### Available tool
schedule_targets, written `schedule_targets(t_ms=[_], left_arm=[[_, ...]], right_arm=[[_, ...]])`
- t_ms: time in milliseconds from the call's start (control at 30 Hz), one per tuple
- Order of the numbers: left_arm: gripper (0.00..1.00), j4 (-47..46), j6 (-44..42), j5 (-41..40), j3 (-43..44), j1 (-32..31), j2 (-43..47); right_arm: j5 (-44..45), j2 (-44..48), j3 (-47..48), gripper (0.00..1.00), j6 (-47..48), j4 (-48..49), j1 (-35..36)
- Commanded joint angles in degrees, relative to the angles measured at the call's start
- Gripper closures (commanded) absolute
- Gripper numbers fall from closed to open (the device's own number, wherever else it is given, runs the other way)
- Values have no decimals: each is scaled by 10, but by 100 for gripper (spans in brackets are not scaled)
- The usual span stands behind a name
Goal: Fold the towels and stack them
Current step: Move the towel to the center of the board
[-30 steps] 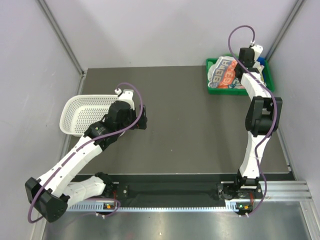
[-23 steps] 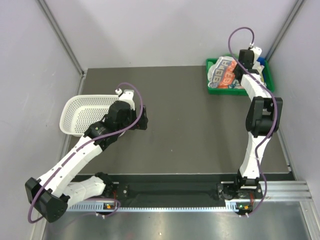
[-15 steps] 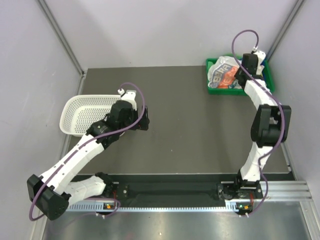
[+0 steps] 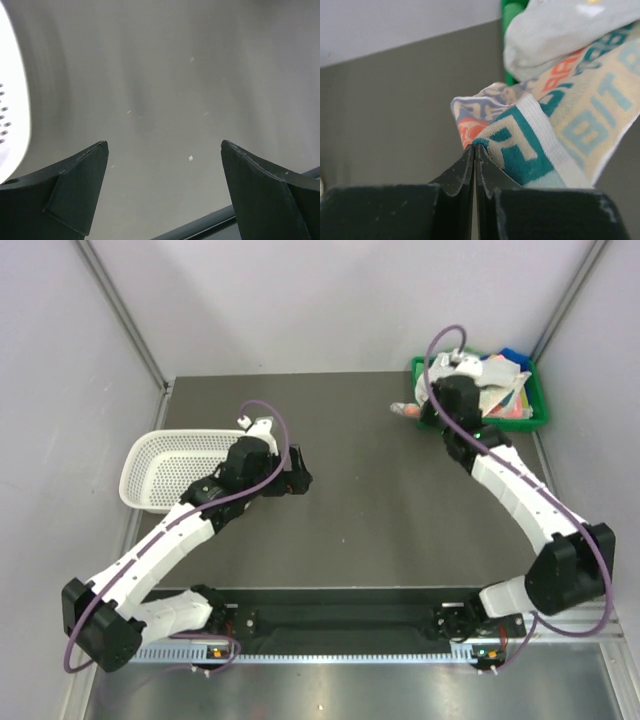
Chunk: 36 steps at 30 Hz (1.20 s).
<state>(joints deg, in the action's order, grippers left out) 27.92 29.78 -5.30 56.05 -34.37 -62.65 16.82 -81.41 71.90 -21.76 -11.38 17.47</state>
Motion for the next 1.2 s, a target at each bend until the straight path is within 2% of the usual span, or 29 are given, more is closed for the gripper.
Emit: schedule_targets(t_ms=[0, 167, 333, 467, 567, 633, 767, 867, 900, 933, 967, 1000, 1133, 1167], left_arm=[[1, -87, 60, 24, -7, -1, -13], [1, -141, 83, 28, -42, -6, -35], [1, -175, 100, 27, -67, -8, -65], [1, -198, 97, 32, -56, -9, -115], [1, -208, 93, 41, -46, -17, -152], [1, -219, 87, 38, -38, -28, -180], [1, -232, 74, 49, 11, -40, -252], [2, -221, 55, 49, 75, -54, -316], [3, -215, 45, 49, 91, -61, -332], [3, -211, 41, 48, 106, -67, -361], [3, -206, 38, 43, 133, -70, -375], [3, -204, 31, 40, 147, -78, -392], [6, -169, 10, 23, 236, -99, -489], [7, -151, 4, -6, 276, -106, -505]], right_arm=[[5, 62, -54, 100, -24, -30, 60], [44, 148, -164, 100, -77, -31, 203], [51, 163, -215, 100, -147, -44, 309], [61, 180, -204, 47, -161, -67, 334], [101, 196, -178, 34, -140, -99, 334], [150, 201, -162, 31, -128, -123, 332], [187, 181, -139, 34, -112, -131, 313], [190, 160, -117, 38, -94, -140, 250], [175, 162, -127, 39, -89, -132, 188], [106, 165, -134, 42, -80, -114, 152], [75, 165, -139, 48, -75, -108, 117], [37, 163, -144, 48, -71, -105, 63], [12, 156, -156, 48, -61, -117, 14], [10, 158, -163, 48, -63, -116, 12]])
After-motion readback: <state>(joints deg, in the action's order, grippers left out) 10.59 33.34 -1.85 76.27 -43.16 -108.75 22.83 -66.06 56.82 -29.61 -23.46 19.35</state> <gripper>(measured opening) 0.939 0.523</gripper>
